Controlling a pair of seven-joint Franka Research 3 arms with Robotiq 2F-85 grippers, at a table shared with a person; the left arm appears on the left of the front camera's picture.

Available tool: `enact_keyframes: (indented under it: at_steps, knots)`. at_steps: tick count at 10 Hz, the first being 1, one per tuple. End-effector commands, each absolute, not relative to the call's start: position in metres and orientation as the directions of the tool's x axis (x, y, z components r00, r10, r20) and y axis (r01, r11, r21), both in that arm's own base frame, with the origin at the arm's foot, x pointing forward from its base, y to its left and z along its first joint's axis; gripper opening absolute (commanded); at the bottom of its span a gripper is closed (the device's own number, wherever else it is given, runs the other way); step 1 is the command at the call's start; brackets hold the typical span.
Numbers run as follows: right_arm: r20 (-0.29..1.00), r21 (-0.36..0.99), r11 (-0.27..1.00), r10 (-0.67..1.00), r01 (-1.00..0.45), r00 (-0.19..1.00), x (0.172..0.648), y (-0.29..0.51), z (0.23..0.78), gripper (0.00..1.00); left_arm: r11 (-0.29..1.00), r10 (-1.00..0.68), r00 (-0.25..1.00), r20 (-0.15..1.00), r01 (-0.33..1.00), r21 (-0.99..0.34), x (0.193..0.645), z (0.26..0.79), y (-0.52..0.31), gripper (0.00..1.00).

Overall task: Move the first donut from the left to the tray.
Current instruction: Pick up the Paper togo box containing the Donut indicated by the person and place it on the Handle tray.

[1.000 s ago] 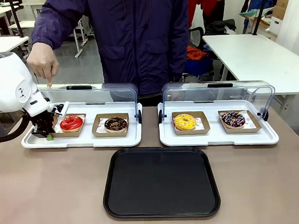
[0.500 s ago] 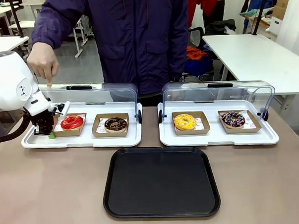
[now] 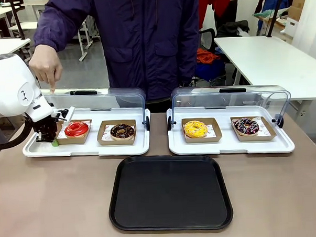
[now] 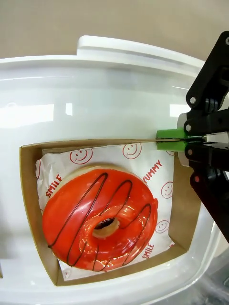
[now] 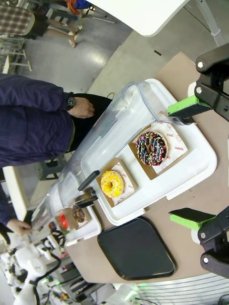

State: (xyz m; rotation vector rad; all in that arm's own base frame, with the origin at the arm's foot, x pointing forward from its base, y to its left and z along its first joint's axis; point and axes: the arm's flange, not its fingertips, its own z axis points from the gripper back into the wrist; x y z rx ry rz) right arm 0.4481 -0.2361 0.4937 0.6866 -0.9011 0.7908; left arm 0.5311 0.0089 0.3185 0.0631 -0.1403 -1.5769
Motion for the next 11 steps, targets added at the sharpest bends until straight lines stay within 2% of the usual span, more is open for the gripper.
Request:
enact_keyframes:
  at_steps: [1, 2, 3, 9, 11]
  knots:
    - [0.87, 0.178, 0.534, 0.306, -0.826, 0.385, 0.447, -0.234, 0.494, 1.0, -0.004, -0.999, -0.011, 0.049, 0.992, 0.127, 0.53, 0.318, 0.009, 0.0]
    - [0.87, 0.178, 0.534, 0.306, -0.826, 0.385, 0.447, -0.234, 0.494, 1.0, -0.006, -0.999, -0.012, 0.048, 0.992, 0.129, 0.531, 0.318, 0.009, 0.02]
    - [0.87, 0.178, 0.534, 0.306, -0.826, 0.385, 0.447, -0.234, 0.494, 1.0, 0.023, -0.995, 0.006, 0.097, 0.985, 0.173, 0.521, 0.33, 0.013, 0.02]
    - [0.87, 0.178, 0.534, 0.306, -0.826, 0.385, 0.447, -0.234, 0.494, 1.0, -0.038, -0.996, -0.066, 0.063, 0.928, 0.371, 0.447, 0.383, -0.018, 0.02]
    - [0.87, 0.178, 0.534, 0.306, -0.826, 0.385, 0.447, -0.234, 0.494, 1.0, -0.024, -0.997, -0.052, 0.064, 0.926, 0.377, 0.424, 0.397, -0.038, 0.02]
